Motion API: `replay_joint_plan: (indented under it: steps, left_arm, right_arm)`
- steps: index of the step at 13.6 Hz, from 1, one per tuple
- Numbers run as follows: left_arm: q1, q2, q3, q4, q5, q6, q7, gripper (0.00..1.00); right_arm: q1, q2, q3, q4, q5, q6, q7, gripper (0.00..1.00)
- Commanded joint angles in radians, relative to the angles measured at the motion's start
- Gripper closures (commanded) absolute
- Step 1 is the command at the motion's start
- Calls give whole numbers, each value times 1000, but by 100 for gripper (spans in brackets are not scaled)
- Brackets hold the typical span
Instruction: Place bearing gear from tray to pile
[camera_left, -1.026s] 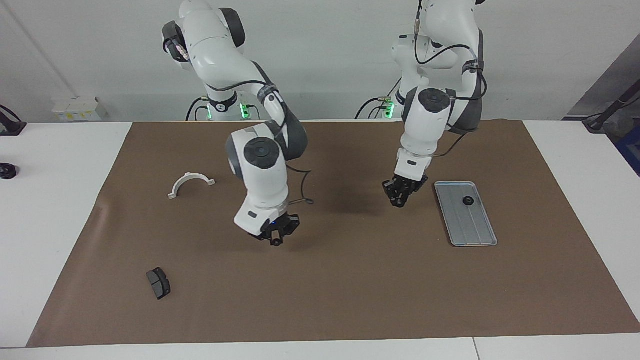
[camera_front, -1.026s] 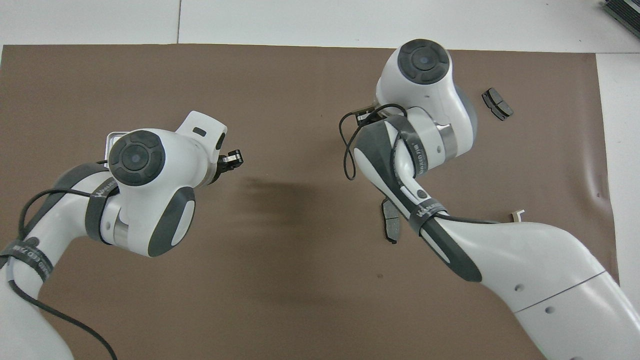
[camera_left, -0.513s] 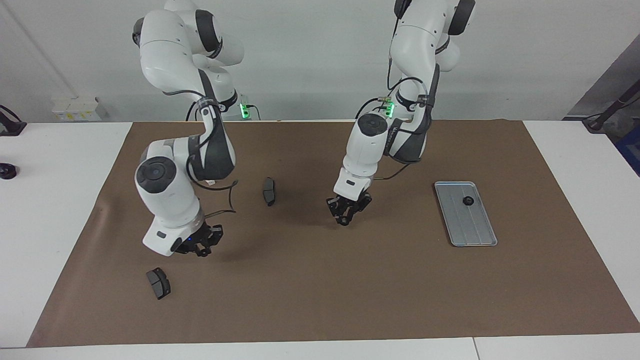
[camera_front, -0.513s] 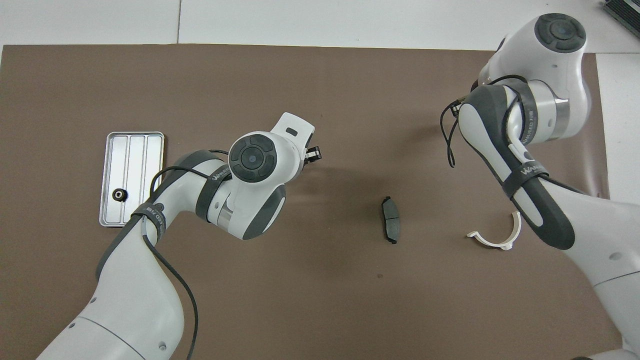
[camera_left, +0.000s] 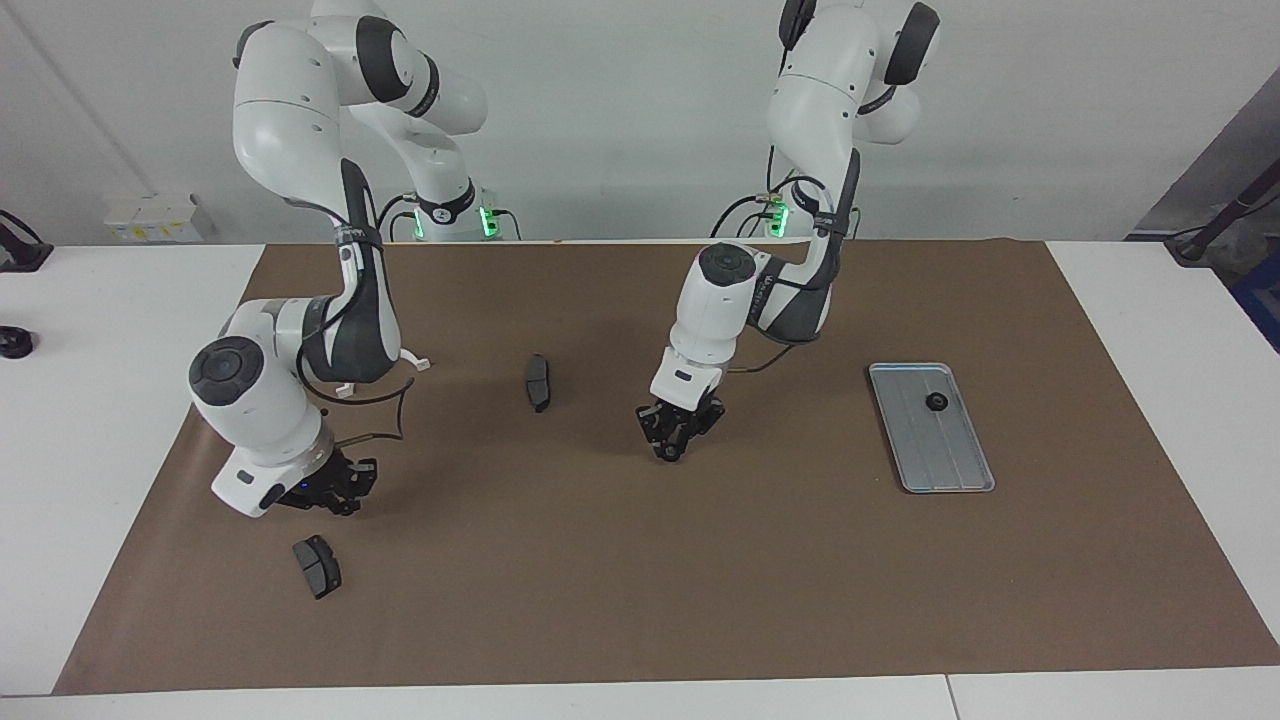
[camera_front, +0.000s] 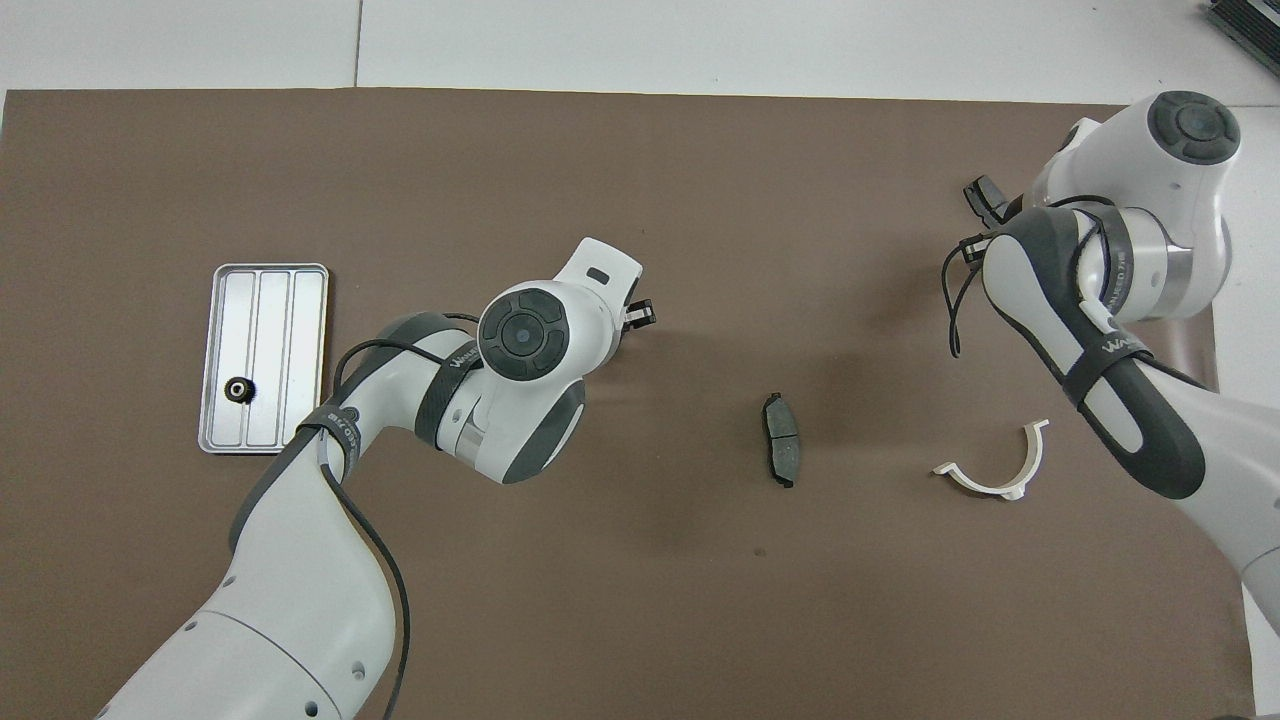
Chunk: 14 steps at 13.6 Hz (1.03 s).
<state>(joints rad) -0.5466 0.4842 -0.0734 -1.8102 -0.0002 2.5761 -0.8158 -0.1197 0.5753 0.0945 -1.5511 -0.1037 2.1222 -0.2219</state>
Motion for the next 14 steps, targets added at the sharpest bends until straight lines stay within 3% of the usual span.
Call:
replay_joint_plan:
  steps: [1, 2, 4, 6, 8, 12, 14]
  left_arm:
    - [-26, -9, 21, 5, -15, -32, -23, 0]
    - [-24, -18, 24, 27, -15, -87, -48, 0]
    - [10, -89, 27, 32, -14, -189, -57, 0]
    - [84, -181, 26, 23, -14, -302, -53, 0]
    - [169, -252, 26, 23, -14, -432, -45, 0]
    - [324, -285, 26, 20, -14, -534, -52, 0]
    - [401, -314, 27, -56, -12, -516, -43, 0]
  right_arm:
    - [-12, -64, 11, -101, 38, 30, 10, 100]
    - [-14, -66, 11, -101, 38, 30, 16, 98]
    - [-15, -68, 11, -101, 38, 25, 19, 83]
    - [-15, -68, 11, -99, 38, 25, 39, 40]
    - [-14, -66, 11, -95, 38, 28, 46, 21]
    - [43, -66, 10, -49, 24, 18, 103, 23]
    - [121, -61, 7, -35, 16, 27, 206, 27]
